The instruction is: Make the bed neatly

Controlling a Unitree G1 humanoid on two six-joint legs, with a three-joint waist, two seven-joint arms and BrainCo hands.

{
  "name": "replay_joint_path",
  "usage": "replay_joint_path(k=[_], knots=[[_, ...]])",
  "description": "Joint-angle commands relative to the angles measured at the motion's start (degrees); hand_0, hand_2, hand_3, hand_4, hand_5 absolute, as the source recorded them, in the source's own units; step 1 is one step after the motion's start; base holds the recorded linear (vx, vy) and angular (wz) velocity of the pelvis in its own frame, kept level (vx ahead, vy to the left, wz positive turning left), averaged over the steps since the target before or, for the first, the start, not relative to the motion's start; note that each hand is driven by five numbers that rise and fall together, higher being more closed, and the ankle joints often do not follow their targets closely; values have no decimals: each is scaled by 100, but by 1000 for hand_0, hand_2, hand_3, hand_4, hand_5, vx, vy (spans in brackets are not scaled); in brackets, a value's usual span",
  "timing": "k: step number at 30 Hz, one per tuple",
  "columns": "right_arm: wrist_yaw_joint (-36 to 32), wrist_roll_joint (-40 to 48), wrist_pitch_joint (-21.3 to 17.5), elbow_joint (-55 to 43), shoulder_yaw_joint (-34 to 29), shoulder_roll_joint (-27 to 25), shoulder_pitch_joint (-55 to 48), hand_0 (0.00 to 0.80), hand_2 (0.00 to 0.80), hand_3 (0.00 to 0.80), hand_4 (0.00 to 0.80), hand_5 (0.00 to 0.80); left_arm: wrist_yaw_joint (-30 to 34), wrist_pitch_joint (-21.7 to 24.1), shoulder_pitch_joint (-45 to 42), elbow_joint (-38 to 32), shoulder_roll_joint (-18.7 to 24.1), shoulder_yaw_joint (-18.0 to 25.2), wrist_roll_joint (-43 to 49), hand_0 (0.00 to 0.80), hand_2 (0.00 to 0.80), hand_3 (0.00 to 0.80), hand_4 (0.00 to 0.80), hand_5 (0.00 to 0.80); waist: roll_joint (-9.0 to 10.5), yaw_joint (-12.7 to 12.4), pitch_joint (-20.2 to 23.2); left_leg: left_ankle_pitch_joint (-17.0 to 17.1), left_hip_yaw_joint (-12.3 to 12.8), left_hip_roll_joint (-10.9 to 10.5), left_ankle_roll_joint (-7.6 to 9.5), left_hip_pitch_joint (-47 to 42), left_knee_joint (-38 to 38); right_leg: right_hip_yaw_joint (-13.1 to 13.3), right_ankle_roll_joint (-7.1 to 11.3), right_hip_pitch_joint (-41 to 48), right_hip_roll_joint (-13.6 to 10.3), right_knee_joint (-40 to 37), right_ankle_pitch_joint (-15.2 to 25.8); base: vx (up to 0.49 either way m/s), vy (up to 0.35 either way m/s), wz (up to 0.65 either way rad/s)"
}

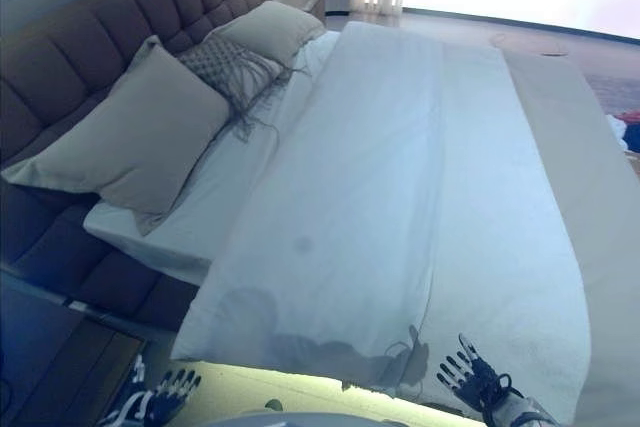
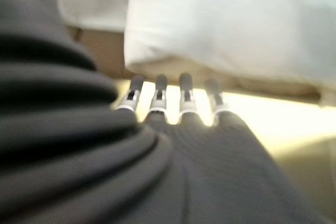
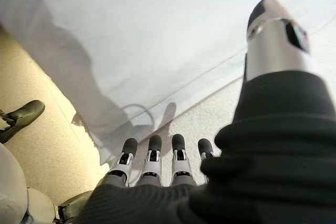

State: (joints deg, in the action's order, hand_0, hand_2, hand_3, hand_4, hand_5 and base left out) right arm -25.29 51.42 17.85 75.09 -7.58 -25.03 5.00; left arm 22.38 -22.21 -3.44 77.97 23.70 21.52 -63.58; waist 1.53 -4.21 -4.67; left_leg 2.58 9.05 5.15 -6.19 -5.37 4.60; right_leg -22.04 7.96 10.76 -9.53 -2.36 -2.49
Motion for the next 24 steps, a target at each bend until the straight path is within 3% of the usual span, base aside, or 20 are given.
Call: replay_joint_path(k=[1, 9, 12, 15, 19, 24], knots=[[-132, 122, -12, 152, -173, 38, 298, 0, 0, 0, 0, 0, 591, -278, 72, 210, 33, 179, 399, 0, 0, 0, 0, 0, -114, -232, -80, -459, 70, -314, 289, -128, 40, 104, -102, -240, 182, 248, 16, -1, -27, 7], [-54, 23, 19, 148, 62, 162, 372, 0, 0, 0, 0, 0, 1538, -151, 289, -550, -173, -366, -295, 0, 0, 0, 0, 0, -162, -202, -180, -538, 142, -292, 269, -141, -260, 189, -230, -255, 235, 341, -96, -19, -56, 6], [182, 63, 11, 28, 124, 142, 399, 0, 0, 0, 0, 0, 2246, 11, 256, -1292, -471, -689, -567, 0, 0, 0, 0, 0, -170, -273, -303, -628, -205, -237, 143, 152, -852, 369, -304, -226, 247, 358, -92, -25, 28, 20], [336, 266, 0, -88, 188, 90, 429, 0, 0, 0, 0, 0, 2951, 54, 342, -2060, -661, -975, -606, 0, 0, 0, 0, 0, -259, -291, -354, -286, -365, 77, -5, 132, -415, 367, -332, -253, 249, 459, -184, -27, 134, 0], [410, 432, -48, -263, 274, 176, 225, 0, 0, 0, 0, 0, 3578, 133, 751, -2709, -639, -1356, -404, 0, 0, 0, 0, 0, -270, -170, -384, -222, -271, 120, -18, 80, -216, 268, -234, -352, 78, 612, -171, 4, 111, 0], [339, 184, 33, -316, 396, 208, 125, 0, 0, 0, 0, 0, 3240, 181, 1348, -3268, -589, -1585, -664, 0, 0, 0, 0, 0, -254, 74, -382, -367, 16, 111, 30, -23, -369, 351, -137, -404, -48, 701, -136, 67, 107, -5]])
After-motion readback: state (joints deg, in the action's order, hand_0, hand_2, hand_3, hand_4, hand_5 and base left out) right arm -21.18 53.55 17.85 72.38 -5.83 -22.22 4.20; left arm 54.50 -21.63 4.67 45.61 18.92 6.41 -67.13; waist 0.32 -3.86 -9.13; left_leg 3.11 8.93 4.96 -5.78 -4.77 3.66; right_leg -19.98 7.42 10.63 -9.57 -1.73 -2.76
